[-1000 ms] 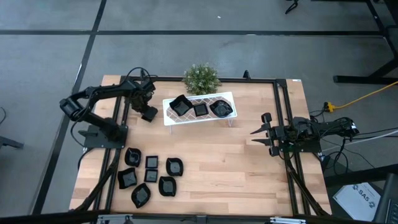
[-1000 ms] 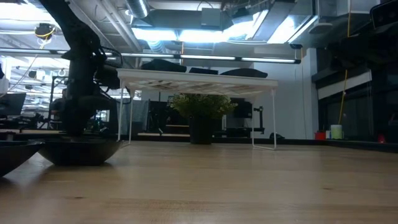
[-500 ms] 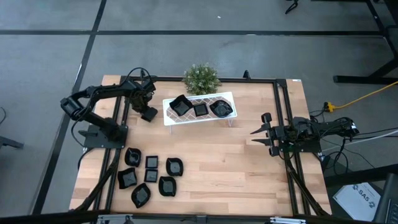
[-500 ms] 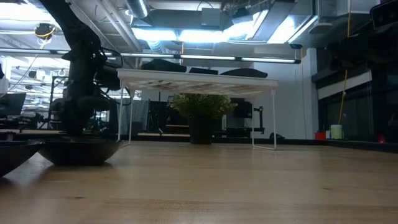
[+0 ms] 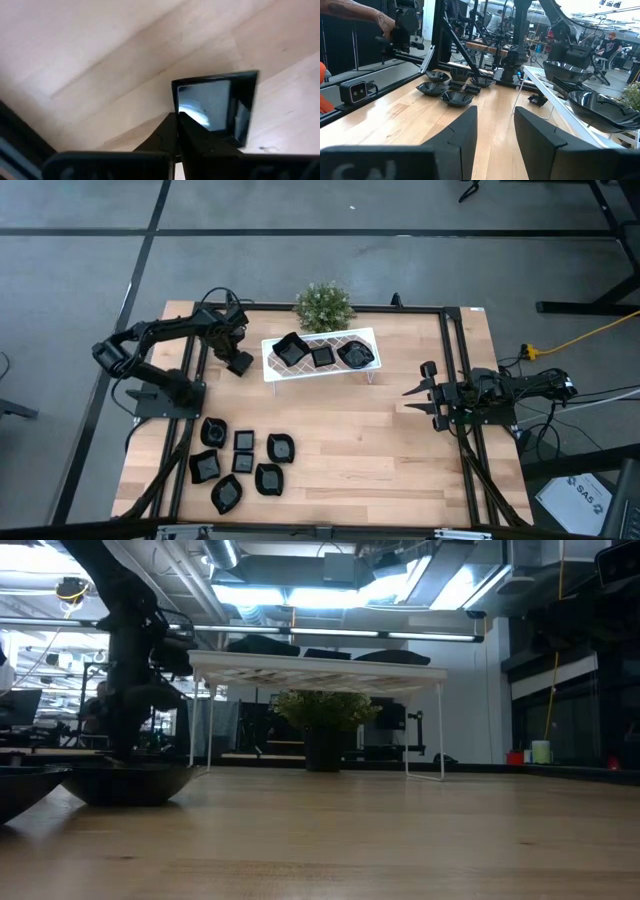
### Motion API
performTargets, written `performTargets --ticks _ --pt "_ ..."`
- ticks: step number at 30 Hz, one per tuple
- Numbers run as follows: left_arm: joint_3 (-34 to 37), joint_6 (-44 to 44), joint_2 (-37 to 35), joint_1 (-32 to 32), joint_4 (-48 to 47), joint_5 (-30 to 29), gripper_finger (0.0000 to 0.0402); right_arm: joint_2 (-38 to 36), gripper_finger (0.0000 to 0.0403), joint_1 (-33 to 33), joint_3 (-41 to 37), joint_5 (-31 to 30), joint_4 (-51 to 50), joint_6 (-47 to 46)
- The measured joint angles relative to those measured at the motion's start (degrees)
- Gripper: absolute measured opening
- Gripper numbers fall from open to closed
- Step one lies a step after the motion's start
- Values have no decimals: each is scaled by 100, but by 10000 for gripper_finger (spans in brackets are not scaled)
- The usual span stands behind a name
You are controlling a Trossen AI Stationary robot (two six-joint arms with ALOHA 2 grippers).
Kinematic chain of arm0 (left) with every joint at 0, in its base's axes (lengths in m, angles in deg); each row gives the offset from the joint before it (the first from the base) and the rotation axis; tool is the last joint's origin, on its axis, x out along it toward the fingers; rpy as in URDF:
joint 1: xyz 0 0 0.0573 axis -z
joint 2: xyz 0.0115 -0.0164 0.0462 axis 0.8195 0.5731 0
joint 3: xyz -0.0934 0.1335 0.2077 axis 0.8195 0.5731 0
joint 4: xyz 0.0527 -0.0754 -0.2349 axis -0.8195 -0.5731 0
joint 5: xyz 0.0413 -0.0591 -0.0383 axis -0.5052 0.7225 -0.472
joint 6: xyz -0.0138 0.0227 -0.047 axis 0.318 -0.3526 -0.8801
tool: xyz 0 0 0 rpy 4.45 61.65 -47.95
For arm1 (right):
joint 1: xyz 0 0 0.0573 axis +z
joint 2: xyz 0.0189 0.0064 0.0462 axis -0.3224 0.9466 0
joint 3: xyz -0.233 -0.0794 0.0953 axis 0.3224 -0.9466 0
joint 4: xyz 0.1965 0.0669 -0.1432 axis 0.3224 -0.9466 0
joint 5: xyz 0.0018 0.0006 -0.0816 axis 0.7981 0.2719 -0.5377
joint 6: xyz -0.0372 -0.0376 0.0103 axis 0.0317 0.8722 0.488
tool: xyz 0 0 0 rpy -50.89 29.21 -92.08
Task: Pick & Place Mini shaped plates
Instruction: Stack the square plate on top of the square plate on the shelf
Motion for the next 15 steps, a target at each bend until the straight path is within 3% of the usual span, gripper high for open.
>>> performTargets --ticks 10,15 --pt "1 -69 -1193 -193 -24 -160 2 0 129 0 0 0 -2 0" --pt "0 -204 -1901 -197 -27 -545 2 0 129 -1 0 0 0 0"
